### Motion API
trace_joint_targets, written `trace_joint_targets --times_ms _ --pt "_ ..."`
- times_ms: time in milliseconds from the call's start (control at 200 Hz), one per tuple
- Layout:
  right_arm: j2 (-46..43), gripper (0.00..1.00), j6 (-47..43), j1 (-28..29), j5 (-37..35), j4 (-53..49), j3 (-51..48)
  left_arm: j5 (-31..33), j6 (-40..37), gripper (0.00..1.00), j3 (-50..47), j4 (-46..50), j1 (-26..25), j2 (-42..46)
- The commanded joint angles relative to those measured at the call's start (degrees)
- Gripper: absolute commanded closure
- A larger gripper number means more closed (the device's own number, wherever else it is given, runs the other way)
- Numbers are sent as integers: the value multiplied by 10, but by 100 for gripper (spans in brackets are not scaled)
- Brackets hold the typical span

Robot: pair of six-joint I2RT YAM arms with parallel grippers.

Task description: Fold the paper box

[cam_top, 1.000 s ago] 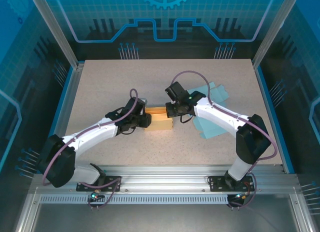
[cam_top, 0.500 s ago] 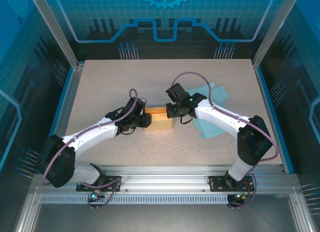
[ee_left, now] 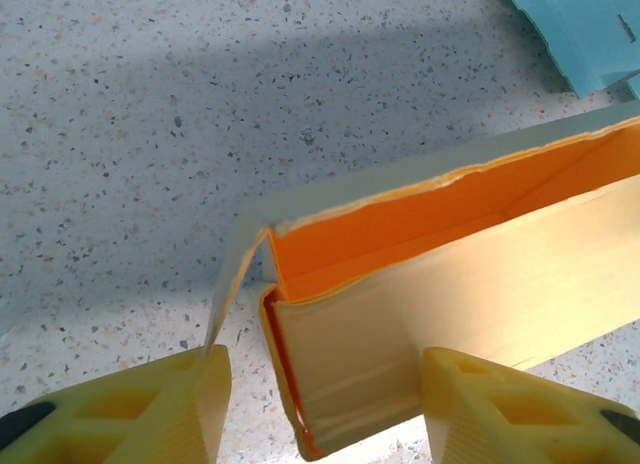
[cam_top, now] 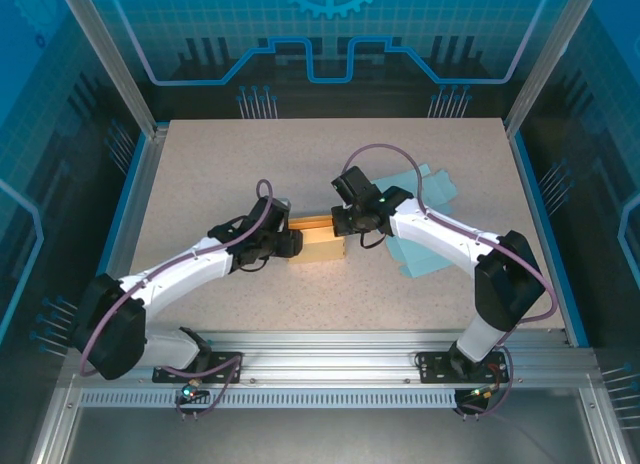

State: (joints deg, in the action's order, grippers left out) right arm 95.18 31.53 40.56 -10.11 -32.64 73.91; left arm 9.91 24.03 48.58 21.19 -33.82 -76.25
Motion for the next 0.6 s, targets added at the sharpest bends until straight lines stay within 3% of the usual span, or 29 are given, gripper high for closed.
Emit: trace_joint_targets --times_ms 0,255,595 --pt "6 100 1 7 17 -41 -23 23 3 43 -10 35 -3 24" --pt "6 100 2 7 18 -38 -23 52 -4 40 -2 38 -2 56" --pt "5 100 3 8 21 -35 -26 95 -46 58 35 64 6 43"
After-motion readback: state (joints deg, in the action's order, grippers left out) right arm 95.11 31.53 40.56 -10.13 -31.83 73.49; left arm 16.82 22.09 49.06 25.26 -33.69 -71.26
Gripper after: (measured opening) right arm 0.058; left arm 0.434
